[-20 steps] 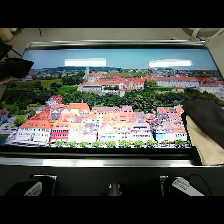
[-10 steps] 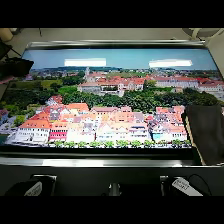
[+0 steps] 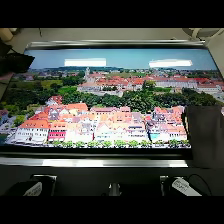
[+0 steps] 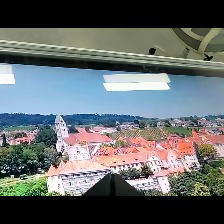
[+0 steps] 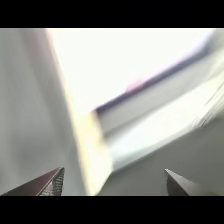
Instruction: Fold the shirts.
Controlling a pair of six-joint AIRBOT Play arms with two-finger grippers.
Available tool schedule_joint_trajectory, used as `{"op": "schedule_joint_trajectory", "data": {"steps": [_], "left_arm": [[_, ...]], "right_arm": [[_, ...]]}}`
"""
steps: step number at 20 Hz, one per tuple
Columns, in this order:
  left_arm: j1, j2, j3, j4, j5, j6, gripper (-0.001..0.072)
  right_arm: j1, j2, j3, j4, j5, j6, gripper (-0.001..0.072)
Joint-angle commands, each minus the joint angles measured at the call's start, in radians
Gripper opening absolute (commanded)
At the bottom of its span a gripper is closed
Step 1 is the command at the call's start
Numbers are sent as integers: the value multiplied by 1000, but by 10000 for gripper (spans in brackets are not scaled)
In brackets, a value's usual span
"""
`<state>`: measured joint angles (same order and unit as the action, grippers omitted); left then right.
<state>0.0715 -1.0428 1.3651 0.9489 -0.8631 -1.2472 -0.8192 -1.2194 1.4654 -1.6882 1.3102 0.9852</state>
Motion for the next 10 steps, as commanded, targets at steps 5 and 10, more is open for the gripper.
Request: {"op": "schedule_joint_trajectory", "data": {"steps": [5,10], "left_arm": [[-227,-334,222,780,-281,-421,246],[-255,-357,85,568,-469,-423,663]], "right_arm": [[581,-113,171,86,-93,63,667],[623,-303,170,459,254,39,666]]}}
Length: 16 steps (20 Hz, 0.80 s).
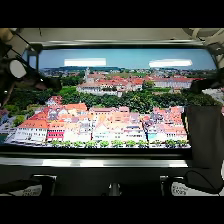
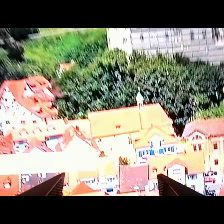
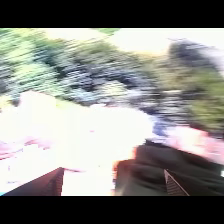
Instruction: Fold the shirts.
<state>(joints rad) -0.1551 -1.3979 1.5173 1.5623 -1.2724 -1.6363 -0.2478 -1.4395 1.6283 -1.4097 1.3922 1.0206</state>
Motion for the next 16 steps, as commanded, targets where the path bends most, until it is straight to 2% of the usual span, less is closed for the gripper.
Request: {"op": "schedule_joint_trajectory", "data": {"steps": [1,2,5,16], "left_arm": [[-34,27,-97,-37,-11,-67,664],[-33,38,-107,-15,6,-94,664],[-32,37,-104,43,6,-100,665],[-32,37,-104,42,6,-100,665]], "right_arm": [[51,-85,8,151,172,6,667],[51,-84,8,128,171,7,668],[51,-83,8,105,176,6,668],[51,-84,8,105,175,7,668]]}}
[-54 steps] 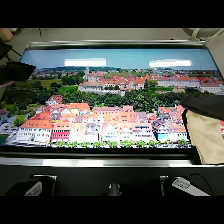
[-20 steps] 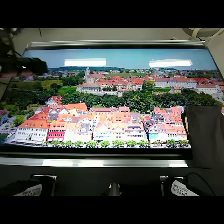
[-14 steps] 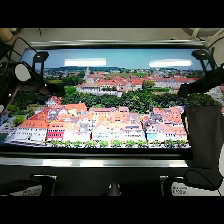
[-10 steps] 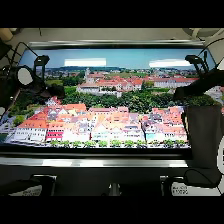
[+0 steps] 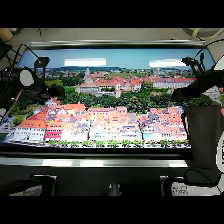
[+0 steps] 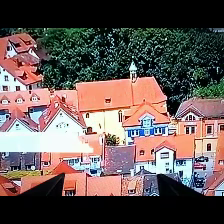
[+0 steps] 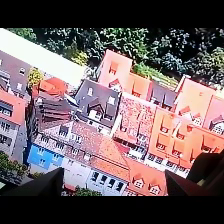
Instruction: Fold the shirts.
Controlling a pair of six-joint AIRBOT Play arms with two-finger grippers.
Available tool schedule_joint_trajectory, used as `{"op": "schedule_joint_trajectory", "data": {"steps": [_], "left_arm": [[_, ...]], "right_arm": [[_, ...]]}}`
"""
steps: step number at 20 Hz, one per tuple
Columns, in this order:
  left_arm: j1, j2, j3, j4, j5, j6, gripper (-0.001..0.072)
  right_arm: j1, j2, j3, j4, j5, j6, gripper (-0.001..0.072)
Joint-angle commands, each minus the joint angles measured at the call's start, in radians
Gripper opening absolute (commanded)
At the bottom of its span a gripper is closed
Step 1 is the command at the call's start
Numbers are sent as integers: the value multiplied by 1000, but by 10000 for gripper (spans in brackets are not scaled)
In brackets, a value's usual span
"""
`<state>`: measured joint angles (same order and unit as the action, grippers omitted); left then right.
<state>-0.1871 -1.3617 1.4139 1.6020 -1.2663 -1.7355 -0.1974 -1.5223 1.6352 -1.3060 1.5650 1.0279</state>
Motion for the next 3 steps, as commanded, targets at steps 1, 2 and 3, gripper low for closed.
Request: {"op": "schedule_joint_trajectory", "data": {"steps": [1,2,3], "left_arm": [[0,1,-1,3,0,-1,665],[0,1,-1,3,0,-1,665],[0,1,-1,3,0,-1,665]], "right_arm": [[1,-1,1,1,3,-1,668],[1,-1,1,1,3,0,668],[1,-1,1,1,3,-1,668]]}}
